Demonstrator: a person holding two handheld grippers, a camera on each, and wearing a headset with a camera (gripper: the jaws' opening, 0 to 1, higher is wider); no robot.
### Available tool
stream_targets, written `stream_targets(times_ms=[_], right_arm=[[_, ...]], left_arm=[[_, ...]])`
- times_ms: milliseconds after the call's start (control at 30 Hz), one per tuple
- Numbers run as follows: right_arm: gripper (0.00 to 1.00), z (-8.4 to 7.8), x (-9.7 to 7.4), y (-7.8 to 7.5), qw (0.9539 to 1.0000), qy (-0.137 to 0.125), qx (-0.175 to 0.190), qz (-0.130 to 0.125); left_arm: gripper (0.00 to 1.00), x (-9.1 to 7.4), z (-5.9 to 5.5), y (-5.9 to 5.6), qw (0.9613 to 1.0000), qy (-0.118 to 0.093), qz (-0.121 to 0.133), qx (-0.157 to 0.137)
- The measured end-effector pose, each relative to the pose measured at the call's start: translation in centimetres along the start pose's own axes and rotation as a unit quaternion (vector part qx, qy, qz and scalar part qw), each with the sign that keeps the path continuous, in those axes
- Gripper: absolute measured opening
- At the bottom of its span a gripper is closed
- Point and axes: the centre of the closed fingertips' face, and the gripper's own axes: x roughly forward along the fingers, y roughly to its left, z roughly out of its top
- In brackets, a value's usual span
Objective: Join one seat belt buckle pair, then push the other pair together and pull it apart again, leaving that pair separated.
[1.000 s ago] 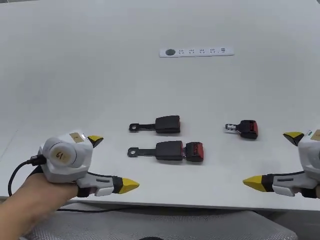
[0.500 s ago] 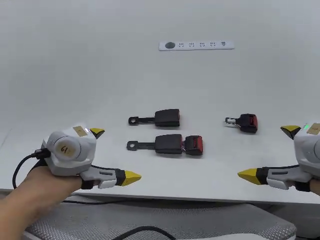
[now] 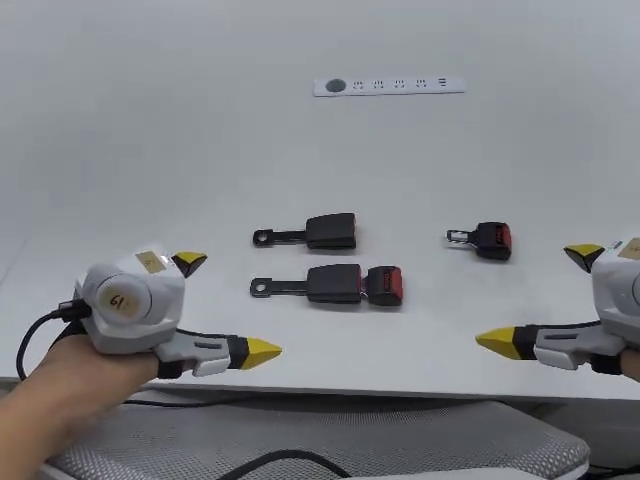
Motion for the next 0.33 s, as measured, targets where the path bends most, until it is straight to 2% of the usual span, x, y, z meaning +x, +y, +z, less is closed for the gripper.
stream_targets(times_ms=[200, 333], right_arm=[[1.0, -0.18, 0.07, 0.18, 1.0, 0.001, 0.004, 0.0], [1.0, -0.19, 0.16, 0.48, 1.0, 0.004, 0.001, 0.001]], left_arm=[[1.0, 0.13, 0.07, 0.14, 1.0, -0.001, 0.001, 0.004], [1.0, -0.08, -0.13, 0.58, 1.0, -0.006, 0.002, -0.006]])
